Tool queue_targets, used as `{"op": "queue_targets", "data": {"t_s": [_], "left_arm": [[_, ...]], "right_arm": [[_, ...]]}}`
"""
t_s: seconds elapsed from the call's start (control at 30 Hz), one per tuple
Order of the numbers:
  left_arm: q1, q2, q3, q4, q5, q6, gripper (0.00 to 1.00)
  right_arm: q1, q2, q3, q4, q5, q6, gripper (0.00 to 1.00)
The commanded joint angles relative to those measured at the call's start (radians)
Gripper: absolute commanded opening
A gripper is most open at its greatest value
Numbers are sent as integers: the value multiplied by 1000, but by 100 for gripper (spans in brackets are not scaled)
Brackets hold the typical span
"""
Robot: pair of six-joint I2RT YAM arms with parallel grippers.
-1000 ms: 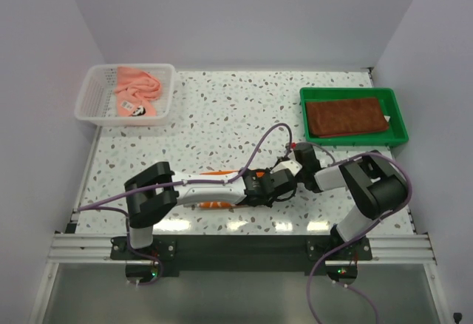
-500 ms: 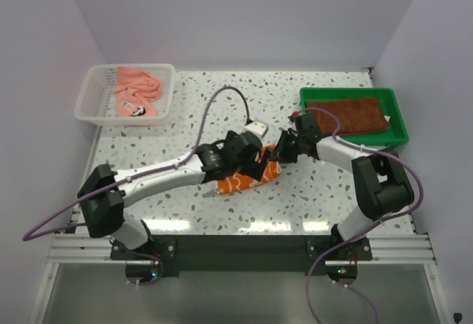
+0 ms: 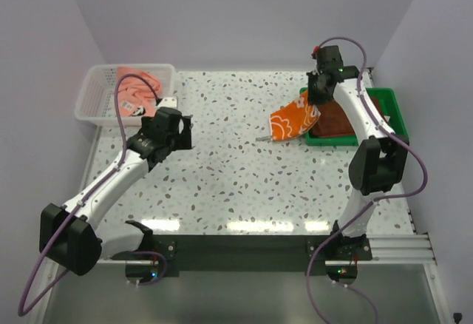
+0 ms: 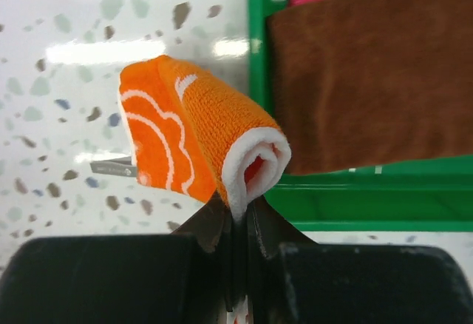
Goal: Fold and stack the towels
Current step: Neatly place the folded towel into the bin
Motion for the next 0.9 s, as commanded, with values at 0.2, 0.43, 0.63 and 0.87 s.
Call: {"op": "queue_targets", "data": {"t_s": [0.2,0.43,0.63,0.87], "left_arm": [[46,-34,-99,80,-47,8,100],[46,-31,-110,78,-90,8,100],[46,-13,-113,78,-99,6,100],[47,12,-115,86,-91,12,100]], "right_arm": [[-87,99,224,-170,328,-293,0],[-151,153,247,-100,379,-366,0],[-187,173,272,-75,394,-394,0],[-198,219,304,-74,436,-414,0]]}}
